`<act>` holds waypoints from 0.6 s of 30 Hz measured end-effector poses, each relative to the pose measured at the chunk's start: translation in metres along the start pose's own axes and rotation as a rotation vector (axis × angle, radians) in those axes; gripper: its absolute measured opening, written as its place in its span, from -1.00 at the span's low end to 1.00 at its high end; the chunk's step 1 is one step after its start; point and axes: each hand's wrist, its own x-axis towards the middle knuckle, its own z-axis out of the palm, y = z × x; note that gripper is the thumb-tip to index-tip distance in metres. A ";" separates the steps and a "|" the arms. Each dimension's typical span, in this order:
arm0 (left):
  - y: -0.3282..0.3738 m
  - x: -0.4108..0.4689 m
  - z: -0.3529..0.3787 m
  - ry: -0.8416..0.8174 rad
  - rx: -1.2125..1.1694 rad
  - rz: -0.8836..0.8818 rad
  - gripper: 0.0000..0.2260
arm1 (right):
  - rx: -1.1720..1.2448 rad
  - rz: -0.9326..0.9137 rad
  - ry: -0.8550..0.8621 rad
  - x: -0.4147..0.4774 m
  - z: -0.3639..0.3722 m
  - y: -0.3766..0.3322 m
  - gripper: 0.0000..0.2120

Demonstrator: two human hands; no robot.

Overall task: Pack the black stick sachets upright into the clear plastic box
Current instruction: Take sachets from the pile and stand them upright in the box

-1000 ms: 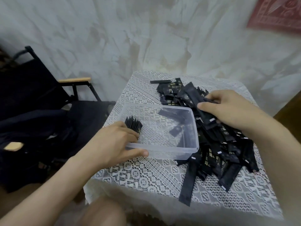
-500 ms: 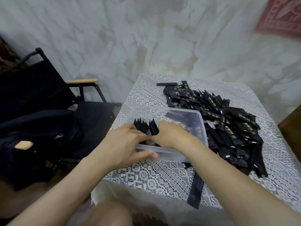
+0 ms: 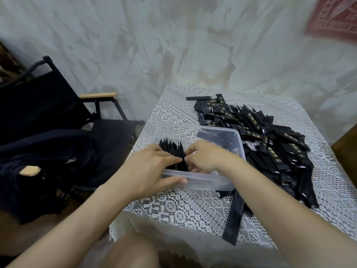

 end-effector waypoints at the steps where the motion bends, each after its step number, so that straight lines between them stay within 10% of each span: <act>1: -0.001 0.000 0.001 0.008 -0.003 0.005 -0.34 | 0.006 0.003 -0.005 0.000 0.000 -0.001 -0.80; 9: -0.003 0.000 0.006 0.072 -0.026 0.023 -0.36 | 0.073 0.031 -0.034 0.008 0.005 -0.008 -0.92; 18: -0.001 -0.001 0.002 0.062 -0.028 0.026 -0.38 | 0.092 0.017 -0.049 0.010 0.003 0.000 -0.58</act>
